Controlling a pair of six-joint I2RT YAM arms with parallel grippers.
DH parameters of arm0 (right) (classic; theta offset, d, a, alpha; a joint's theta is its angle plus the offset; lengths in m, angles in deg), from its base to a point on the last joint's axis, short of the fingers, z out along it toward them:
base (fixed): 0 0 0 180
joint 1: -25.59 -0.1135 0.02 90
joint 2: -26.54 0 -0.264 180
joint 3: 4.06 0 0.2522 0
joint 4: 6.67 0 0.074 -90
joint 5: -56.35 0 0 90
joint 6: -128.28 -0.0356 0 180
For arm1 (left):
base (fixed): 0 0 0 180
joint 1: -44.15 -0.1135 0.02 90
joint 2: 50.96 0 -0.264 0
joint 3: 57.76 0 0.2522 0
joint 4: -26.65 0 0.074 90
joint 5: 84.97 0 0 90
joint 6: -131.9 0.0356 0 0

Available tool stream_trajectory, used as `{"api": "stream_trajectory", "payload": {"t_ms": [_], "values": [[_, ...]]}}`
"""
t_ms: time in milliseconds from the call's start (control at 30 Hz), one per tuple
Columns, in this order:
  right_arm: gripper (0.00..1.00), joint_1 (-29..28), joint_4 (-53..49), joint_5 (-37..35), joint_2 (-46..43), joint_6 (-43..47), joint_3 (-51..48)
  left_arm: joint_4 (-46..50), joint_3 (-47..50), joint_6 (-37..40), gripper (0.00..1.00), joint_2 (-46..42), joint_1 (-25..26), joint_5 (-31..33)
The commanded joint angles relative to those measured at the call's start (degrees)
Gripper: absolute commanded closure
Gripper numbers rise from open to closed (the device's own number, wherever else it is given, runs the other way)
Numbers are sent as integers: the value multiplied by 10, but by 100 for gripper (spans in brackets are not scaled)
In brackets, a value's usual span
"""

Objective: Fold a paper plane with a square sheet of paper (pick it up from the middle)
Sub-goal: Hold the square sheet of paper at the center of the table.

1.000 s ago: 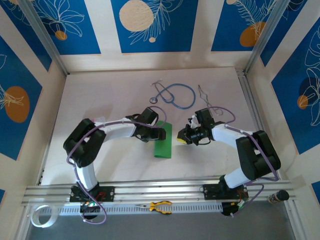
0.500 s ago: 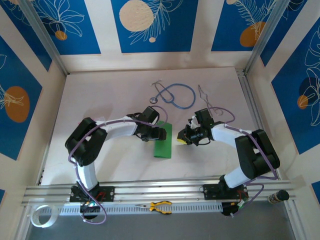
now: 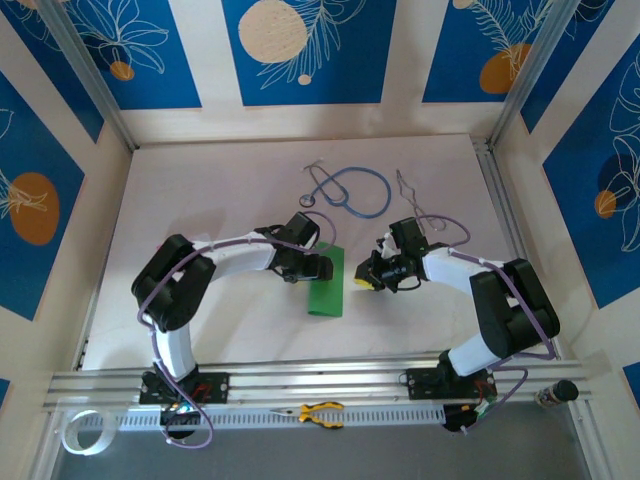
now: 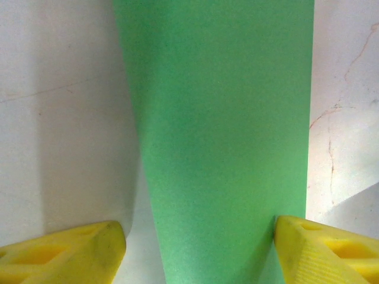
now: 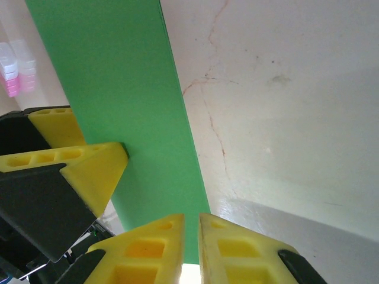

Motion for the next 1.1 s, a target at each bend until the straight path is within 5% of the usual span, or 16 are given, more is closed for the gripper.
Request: {"api": "stream_trajectory", "payload": {"t_ms": [0,1067], "values": [[84,-5,-17,2,-1,2,12,25,15,-7,28,47,6,12],[84,-16,-25,-6,9,0,24,63,3,18,28,76,18,58]]}}
